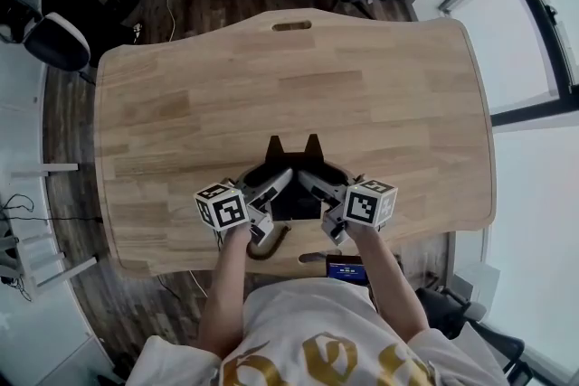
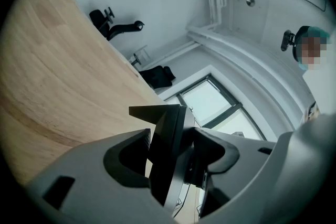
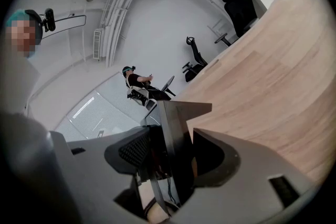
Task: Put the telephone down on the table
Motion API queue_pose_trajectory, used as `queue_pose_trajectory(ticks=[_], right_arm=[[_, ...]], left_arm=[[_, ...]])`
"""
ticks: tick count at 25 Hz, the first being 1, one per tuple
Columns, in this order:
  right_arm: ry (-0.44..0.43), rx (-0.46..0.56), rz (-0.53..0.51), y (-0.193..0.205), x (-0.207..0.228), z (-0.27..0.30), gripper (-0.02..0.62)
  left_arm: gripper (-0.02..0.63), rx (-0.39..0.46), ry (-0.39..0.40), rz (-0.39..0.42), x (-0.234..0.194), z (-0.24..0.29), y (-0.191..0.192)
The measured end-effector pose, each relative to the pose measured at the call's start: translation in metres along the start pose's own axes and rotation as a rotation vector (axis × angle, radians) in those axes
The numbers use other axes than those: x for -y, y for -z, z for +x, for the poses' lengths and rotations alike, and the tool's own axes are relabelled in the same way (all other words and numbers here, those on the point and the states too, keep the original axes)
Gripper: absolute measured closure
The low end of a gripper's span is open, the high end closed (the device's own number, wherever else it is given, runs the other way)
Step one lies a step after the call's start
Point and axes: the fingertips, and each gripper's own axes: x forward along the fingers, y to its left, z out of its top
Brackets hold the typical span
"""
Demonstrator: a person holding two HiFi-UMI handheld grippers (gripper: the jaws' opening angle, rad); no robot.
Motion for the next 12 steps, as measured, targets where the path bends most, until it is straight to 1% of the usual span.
queue_pose_trajectory(ticks=[12], right_arm=[[-0.007,-0.052,0.034,-0.006,0.026,0.025,0.362]], left_arm=[[0.365,0.008,-0.039,-0.046,-0.031,0.013,-0.008]])
